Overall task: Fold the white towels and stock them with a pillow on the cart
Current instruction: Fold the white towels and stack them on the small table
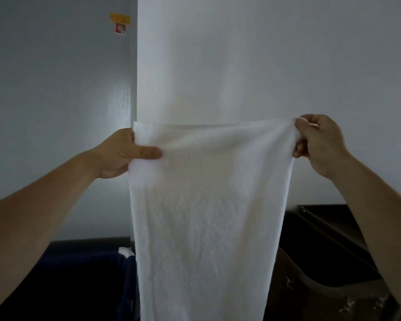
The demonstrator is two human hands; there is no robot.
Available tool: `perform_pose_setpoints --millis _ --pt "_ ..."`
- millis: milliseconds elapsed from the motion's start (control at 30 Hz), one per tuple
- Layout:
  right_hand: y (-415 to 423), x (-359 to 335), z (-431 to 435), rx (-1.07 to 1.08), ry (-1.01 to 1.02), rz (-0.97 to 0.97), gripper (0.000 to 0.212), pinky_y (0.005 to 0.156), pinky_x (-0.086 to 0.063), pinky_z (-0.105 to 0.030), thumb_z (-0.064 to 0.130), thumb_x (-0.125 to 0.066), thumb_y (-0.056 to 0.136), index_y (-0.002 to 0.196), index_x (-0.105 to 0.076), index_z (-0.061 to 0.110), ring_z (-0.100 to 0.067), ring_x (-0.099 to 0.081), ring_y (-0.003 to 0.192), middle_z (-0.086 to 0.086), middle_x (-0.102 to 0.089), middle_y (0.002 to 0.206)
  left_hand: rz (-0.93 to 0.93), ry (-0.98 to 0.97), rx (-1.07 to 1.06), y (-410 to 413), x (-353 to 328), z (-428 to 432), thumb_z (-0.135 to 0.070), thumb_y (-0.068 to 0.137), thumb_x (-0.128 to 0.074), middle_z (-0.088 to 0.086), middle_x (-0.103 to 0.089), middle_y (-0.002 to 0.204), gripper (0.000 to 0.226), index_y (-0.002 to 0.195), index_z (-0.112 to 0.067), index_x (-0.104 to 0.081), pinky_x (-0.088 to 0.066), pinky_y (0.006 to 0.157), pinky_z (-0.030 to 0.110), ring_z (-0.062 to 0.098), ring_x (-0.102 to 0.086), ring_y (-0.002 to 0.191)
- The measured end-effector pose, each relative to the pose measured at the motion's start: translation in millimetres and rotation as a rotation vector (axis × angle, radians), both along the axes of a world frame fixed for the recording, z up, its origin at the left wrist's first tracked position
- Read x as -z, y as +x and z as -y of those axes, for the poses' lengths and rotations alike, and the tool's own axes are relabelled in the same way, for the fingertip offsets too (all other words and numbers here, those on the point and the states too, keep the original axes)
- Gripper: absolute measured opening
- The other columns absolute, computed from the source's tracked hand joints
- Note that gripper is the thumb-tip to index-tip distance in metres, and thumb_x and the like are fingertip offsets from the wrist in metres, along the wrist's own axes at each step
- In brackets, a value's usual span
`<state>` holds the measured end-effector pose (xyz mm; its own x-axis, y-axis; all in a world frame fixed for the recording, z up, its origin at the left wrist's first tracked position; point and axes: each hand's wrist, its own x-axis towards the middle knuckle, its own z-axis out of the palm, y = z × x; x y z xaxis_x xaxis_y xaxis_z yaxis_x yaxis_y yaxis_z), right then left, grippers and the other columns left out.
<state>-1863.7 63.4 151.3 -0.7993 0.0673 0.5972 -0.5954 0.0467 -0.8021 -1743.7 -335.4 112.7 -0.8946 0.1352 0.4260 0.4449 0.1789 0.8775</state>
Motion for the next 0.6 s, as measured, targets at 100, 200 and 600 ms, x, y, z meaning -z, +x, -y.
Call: perform_pose_setpoints --millis 100,200,600 --pt "-6 7 -17 -0.175 0.024 0.046 0.023 0.047 -0.051 -0.028 0.024 -0.057 0.101 0.110 -0.066 0.005 -0.013 -0.047 0.044 -0.004 -0.055 0.060 0.063 0.034 0.009 -3 3 11 -0.034 0.047 -0.100 0.011 -0.073 0.116 0.064 0.104 -0.016 -0.079 -0.060 0.078 0.031 0.026 -0.071 0.105" --pt "-12 23 -32 -0.354 0.092 0.117 0.030 0.055 -0.054 -0.029 0.033 -0.063 0.097 0.100 -0.071 0.004 -0.012 -0.050 0.050 -0.002 -0.050 0.056 0.072 0.116 -0.089 -13 16 11 -0.036 0.052 -0.097 0.011 -0.073 0.116 0.057 0.102 -0.016 -0.079 -0.059 0.078 0.027 0.025 -0.071 0.105" --pt "-24 61 -52 -0.444 0.343 0.278 0.031 0.045 -0.050 -0.026 0.045 -0.086 0.071 0.096 -0.075 0.029 -0.032 -0.075 0.083 -0.005 -0.075 0.100 -0.058 0.302 -0.406 -32 44 -40 -0.043 0.071 -0.078 0.004 -0.078 0.090 0.021 0.080 -0.024 -0.080 -0.058 0.057 0.027 0.018 -0.075 0.077"
